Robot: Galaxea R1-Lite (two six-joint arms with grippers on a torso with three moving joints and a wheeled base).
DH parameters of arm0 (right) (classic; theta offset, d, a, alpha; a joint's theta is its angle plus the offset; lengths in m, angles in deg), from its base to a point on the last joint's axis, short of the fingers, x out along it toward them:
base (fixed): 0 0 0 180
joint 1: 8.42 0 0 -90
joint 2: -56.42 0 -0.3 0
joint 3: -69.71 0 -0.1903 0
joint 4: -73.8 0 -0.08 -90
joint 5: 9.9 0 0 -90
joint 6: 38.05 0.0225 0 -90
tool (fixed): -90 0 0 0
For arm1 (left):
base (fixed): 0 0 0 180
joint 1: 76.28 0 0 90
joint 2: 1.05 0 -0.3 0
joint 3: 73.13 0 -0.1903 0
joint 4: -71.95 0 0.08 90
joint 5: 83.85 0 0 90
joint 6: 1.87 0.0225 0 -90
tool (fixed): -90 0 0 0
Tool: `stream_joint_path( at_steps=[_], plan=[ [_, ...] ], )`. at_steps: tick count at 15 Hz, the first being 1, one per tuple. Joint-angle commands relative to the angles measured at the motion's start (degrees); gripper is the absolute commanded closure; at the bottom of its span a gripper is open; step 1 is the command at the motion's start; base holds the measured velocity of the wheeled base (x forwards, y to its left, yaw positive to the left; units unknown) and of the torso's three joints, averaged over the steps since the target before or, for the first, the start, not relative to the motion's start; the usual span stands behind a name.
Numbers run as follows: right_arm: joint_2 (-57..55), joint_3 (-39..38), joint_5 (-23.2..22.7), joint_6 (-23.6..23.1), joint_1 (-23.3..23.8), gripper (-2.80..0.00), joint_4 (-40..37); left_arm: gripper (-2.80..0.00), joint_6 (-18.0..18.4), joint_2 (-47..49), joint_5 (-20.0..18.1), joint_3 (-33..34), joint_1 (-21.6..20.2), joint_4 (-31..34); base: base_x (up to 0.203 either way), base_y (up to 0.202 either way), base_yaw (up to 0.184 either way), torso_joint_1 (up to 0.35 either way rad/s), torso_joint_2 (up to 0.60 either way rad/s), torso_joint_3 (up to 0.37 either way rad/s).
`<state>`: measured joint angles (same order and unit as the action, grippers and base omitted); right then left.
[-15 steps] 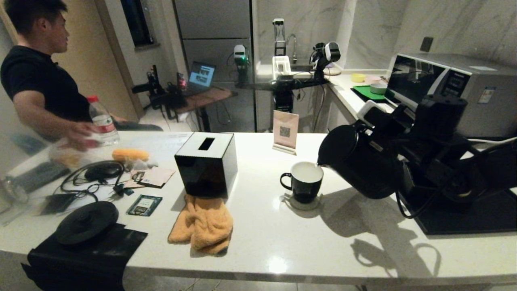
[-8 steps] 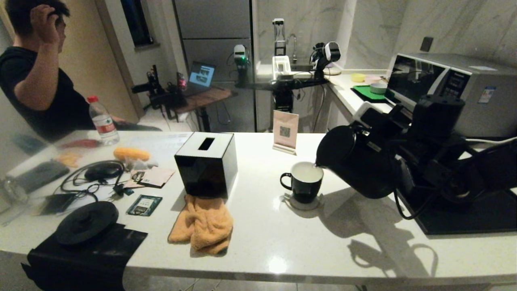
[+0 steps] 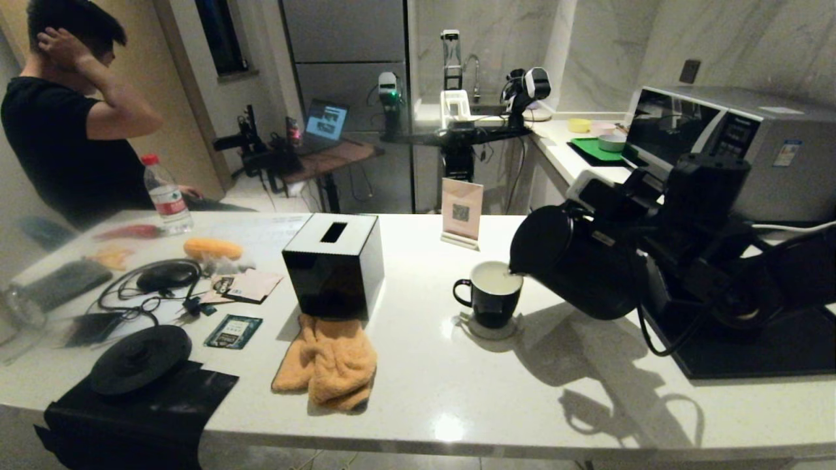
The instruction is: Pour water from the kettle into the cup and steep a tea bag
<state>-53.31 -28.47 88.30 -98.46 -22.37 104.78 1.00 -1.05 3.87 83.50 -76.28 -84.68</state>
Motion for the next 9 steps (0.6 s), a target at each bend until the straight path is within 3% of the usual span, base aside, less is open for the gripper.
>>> stream_joint_path(
  at_steps=[1,9],
  plan=[
    [0.0,0.0,0.1,-1.2,0.0,0.00,0.3,0.00,0.0,0.0,0.0,0.0,0.0,0.0,0.000,0.000,0.000,0.000,0.00,0.000],
    [0.1,0.1,0.1,-1.5,0.0,0.00,0.3,0.00,0.0,0.0,0.0,0.0,0.0,0.0,0.000,0.000,0.000,0.000,0.00,0.000]
  ],
)
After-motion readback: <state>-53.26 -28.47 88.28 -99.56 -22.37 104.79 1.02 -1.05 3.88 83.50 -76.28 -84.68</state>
